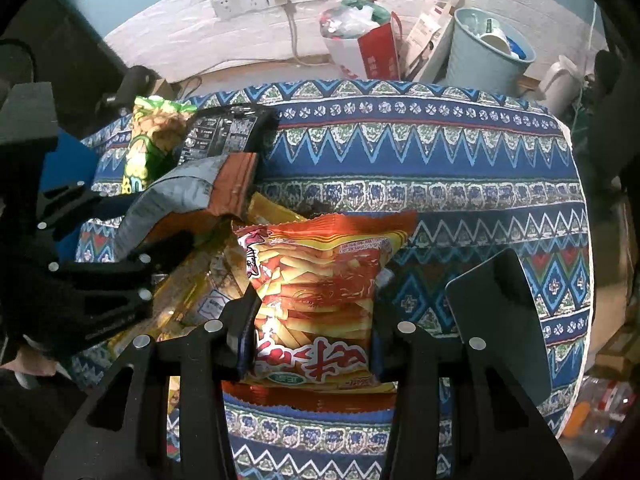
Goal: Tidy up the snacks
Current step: 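Grasp the white printed bag with the left gripper while the right gripper holds its bag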
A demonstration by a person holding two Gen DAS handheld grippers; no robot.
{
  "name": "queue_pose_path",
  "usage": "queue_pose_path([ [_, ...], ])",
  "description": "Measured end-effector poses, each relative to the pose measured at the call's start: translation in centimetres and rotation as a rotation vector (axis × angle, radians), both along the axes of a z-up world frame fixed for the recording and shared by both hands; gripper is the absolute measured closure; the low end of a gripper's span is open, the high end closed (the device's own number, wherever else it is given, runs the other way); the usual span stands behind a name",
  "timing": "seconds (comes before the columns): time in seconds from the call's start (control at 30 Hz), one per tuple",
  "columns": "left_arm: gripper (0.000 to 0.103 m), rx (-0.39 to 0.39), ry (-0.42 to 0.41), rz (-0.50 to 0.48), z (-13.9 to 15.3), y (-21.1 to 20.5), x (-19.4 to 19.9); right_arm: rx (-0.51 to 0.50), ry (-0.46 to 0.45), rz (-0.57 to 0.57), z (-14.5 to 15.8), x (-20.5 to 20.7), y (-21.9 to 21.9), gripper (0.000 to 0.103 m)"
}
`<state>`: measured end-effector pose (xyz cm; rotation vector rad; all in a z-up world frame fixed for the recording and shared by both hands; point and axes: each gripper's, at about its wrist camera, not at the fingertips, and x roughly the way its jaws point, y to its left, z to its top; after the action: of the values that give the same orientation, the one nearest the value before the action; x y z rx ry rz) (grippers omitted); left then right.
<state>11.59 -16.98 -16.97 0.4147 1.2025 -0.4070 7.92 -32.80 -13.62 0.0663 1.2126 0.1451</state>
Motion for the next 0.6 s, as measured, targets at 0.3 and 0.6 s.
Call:
queue_pose_path([
  [0.3,0.074,-0.064,-0.015,0.037,2.1,1.7,-0.6,-0.007,-0.029,0.006,1.1,0.1,0.7,0.061],
  [0.6,0.074,-0.099,-0.059,0.084,5.5,4.2,-2.2,-0.015,-0.069,0.014,2.8,-0.3,1.6,0.061],
])
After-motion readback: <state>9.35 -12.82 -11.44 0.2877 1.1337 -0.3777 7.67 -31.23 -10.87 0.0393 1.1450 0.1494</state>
